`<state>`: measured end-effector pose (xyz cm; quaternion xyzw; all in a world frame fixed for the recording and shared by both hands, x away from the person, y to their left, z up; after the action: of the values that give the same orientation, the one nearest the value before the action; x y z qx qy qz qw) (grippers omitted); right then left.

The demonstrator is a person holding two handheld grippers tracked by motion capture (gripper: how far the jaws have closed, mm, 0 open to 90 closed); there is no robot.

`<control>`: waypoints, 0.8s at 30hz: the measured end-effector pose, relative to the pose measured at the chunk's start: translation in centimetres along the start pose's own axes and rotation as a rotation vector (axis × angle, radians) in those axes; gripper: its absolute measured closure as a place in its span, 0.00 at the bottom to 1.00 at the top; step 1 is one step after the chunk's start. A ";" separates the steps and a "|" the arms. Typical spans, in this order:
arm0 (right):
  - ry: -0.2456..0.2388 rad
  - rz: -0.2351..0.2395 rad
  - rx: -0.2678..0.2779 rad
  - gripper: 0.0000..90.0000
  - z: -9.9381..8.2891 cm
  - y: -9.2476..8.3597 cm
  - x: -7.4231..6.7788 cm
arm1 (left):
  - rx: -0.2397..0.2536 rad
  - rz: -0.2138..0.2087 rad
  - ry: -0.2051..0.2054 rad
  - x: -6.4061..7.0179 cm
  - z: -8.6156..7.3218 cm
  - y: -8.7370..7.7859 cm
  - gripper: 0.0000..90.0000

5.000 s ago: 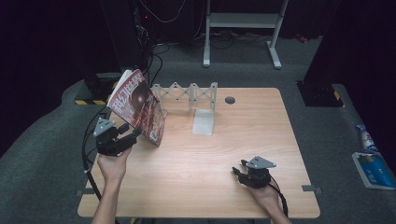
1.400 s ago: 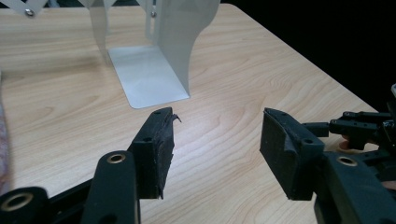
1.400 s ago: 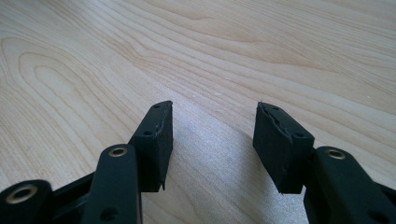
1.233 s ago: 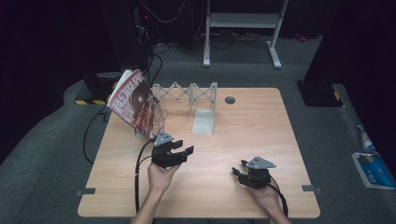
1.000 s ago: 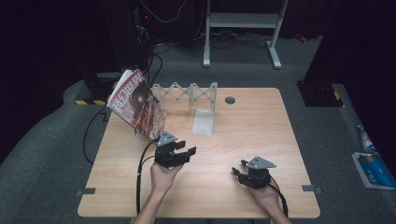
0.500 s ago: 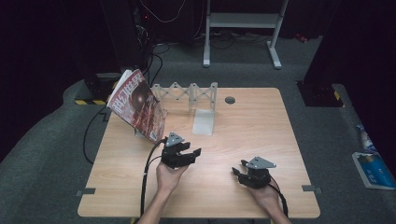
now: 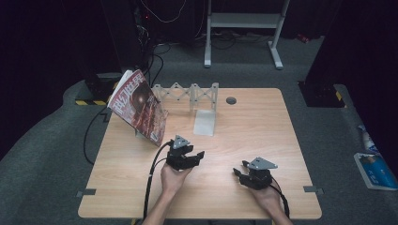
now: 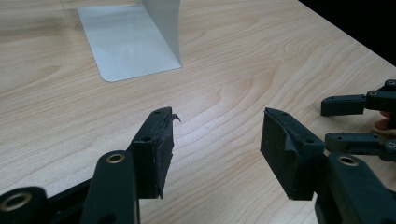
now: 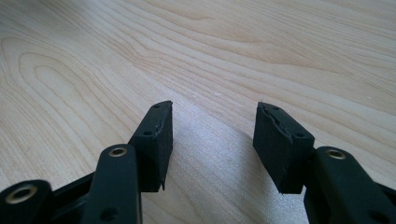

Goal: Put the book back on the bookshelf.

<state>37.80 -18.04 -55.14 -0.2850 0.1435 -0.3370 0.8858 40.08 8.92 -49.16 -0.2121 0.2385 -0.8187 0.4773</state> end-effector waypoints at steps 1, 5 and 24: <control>0.000 0.000 0.000 0.53 0.0 0.0 0.0 | -0.002 0.004 0.002 0.0 -0.1 0.1 0.49; -0.001 0.000 0.000 0.53 0.0 0.0 0.0 | -0.012 0.006 -0.001 0.0 -0.7 0.4 0.49; -0.001 0.000 0.001 0.53 0.0 0.0 0.0 | -0.042 0.066 -0.028 -1.0 -3.2 1.0 0.49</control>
<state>37.80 -18.03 -55.15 -0.2849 0.1431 -0.3371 0.8858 39.37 9.98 -52.43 -0.2256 0.2560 -0.7944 0.5026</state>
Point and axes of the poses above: each handheld gripper's, and its own axes: y roughly forward along the jaws, z roughly out of its top, x roughly to its right, the point moved 3 cm from there along y, roughly forward along the jaws, and after that the axes turned 8 degrees about z, right-handed, at the moved point
